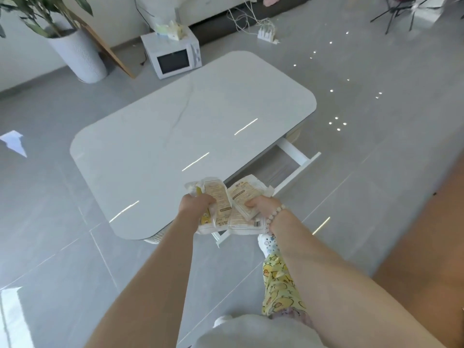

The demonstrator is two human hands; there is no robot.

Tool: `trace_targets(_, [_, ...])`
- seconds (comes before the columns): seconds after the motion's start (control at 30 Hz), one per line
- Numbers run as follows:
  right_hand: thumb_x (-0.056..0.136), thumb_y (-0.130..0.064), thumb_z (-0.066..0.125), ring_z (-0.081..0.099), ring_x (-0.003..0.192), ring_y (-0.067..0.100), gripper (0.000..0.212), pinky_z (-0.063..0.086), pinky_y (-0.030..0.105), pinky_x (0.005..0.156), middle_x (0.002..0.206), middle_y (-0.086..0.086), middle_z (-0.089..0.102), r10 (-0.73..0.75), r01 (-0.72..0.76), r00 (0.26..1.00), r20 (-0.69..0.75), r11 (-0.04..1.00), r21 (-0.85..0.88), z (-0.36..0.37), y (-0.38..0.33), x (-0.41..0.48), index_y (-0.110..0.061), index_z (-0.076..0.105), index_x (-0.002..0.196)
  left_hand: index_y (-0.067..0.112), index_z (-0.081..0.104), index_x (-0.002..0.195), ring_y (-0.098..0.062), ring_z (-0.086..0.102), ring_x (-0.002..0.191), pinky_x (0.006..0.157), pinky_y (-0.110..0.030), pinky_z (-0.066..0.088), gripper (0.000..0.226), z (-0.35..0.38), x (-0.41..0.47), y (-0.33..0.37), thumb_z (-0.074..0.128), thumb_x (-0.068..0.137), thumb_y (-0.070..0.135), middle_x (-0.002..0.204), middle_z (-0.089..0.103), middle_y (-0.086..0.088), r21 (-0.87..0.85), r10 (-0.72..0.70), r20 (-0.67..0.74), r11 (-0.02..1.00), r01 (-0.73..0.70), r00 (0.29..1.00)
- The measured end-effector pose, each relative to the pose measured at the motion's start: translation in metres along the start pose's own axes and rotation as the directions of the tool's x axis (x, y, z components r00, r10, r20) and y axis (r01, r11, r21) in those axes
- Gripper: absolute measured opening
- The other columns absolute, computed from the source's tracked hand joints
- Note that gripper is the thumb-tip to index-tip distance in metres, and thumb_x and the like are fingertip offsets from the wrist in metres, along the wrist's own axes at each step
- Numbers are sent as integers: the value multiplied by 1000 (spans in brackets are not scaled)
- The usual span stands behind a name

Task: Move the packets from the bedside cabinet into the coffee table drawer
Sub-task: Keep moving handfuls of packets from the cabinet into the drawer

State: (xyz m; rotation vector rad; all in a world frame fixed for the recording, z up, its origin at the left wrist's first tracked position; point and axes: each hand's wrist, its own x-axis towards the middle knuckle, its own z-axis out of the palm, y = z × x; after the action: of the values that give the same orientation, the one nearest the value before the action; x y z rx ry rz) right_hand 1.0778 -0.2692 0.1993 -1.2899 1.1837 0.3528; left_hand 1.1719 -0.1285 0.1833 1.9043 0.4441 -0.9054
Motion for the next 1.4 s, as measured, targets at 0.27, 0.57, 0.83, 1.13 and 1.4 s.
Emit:
trace_targets(0.27, [91, -17, 59, 61, 99, 28, 40, 48, 31, 81, 112, 13, 63, 123, -112, 990, 67, 983, -145, -82, -57, 98, 3, 53, 125, 6, 52, 120, -29, 63, 97, 86, -41, 54, 39, 98, 50, 55, 63, 82, 10, 109, 63, -13, -93, -163, -37, 983, 159, 986])
trace_targets(0.57, [87, -3, 60, 52, 63, 17, 29, 40, 24, 53, 99, 11, 58, 243, -241, 970, -21, 942, -236, -160, -94, 217, 3, 55, 115, 6, 52, 117, -31, 64, 97, 78, -41, 55, 35, 188, 114, 59, 64, 84, 7, 106, 64, -14, -322, -409, -80, 874, 364, 909])
trace_targets(0.83, [86, -9, 62, 51, 61, 18, 45, 51, 31, 73, 101, 13, 60, 318, -302, 948, -26, 867, -396, -134, -74, 311, 5, 47, 126, 5, 56, 102, -26, 64, 76, 57, -31, 51, 16, 219, 194, 25, 60, 87, 7, 89, 65, -13, -430, -536, -62, 776, 462, 842])
trace_targets(1.13, [81, -4, 63, 59, 68, 23, 16, 50, 30, 66, 80, 4, 61, 219, -212, 975, -37, 869, -448, -102, -36, 476, -9, 58, 95, 11, 24, 147, -32, 45, 127, 103, -42, 40, 77, 280, 332, -18, 67, 84, 19, 142, 43, -12, -373, -510, -54, 808, 457, 858])
trace_targets(1.4, [92, -16, 53, 42, 59, 10, 8, 36, 21, 54, 67, -2, 45, 199, -145, 979, 42, 825, -547, -69, 14, 585, -13, 55, 85, 11, 27, 147, -8, 48, 70, 49, -13, 42, 69, 320, 412, -47, 61, 88, 21, 103, 59, 1, -31, -311, -118, 950, 310, 943])
